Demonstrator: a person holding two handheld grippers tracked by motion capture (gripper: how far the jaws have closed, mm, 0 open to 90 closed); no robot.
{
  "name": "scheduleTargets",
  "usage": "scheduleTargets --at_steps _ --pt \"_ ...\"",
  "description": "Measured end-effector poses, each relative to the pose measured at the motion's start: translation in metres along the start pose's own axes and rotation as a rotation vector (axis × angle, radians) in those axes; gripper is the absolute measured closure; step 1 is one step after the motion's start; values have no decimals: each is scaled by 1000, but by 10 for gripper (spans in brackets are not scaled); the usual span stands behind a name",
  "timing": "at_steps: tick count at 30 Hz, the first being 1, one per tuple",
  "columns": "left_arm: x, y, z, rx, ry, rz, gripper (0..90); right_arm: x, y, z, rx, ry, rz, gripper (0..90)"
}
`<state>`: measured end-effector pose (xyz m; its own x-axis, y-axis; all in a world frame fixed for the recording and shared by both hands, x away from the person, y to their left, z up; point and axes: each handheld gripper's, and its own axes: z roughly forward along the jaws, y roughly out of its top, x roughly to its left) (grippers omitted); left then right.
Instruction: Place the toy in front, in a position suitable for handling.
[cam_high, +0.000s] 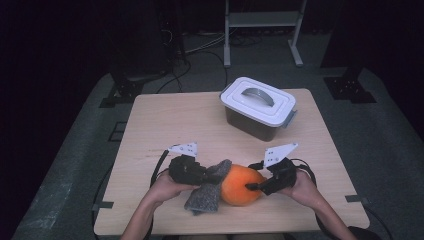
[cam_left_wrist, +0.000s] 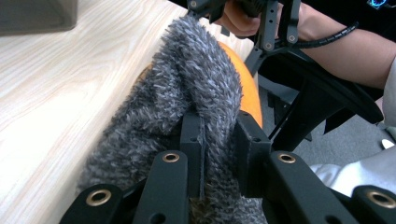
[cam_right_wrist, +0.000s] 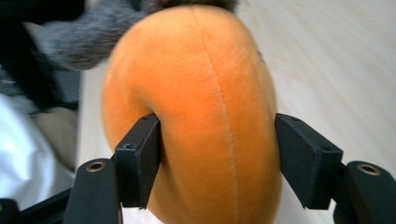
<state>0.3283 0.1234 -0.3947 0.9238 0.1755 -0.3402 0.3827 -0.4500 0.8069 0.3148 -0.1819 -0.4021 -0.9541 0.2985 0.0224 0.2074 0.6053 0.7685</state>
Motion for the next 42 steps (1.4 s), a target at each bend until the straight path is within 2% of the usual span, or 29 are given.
scheduleTargets --at_steps 2,4,7,9,10,12,15,20,22,24,27,28,29,31,34,36,37,39,41,42 --pt "-1 0 3 -1 -6 -1 758 6 4 -4 33 -74 -9 335" --pt "-2 1 5 -1 -10 0 758 12 7 -5 56 -113 -20 333" --pt "-4 1 7 -7 -20 -5 759 17 10 -6 83 -130 -16 303" --pt "-5 2 9 -4 -21 4 759 18 11 -2 101 -84 -1 273" --pt "-5 2 9 1 -19 8 759 18 11 0 105 -72 2 288" --pt "-4 3 8 5 -11 7 759 17 9 4 94 -37 -26 413" --pt "-2 3 1 -2 2 2 759 13 7 2 34 2 -24 532" --pt "-9 11 -20 -29 46 43 759 10 10 7 -73 60 -11 548" --pt "-10 13 -27 -51 49 43 760 7 12 11 -119 90 -4 544" --pt "-8 10 -28 -48 54 34 760 5 12 14 -128 105 -1 527" --pt "-2 1 -18 -6 45 5 760 3 10 22 -62 97 -9 482" --pt "0 -3 -16 -18 31 -10 760 1 7 24 -49 98 -10 464" --pt "2 -4 -15 -27 21 -21 761 -1 4 23 -52 101 9 439" --pt "1 -4 -13 -28 26 -21 762 -4 1 20 -42 85 35 406" --pt "0 -2 -8 -30 31 -22 761 -3 2 13 3 2 69 352" --pt "0 0 -6 -33 40 -19 761 5 7 6 24 -43 55 338" --pt "-1 1 -6 -33 41 -17 761 9 8 2 16 -49 42 334" --pt "-3 2 -3 -32 38 -10 761 14 11 -7 -22 -37 49 321" --pt "-6 5 2 -32 25 -4 761 18 15 -8 -47 -26 47 311" --pt "-8 8 4 -27 23 7 761 20 18 -5 -39 -27 36 300"
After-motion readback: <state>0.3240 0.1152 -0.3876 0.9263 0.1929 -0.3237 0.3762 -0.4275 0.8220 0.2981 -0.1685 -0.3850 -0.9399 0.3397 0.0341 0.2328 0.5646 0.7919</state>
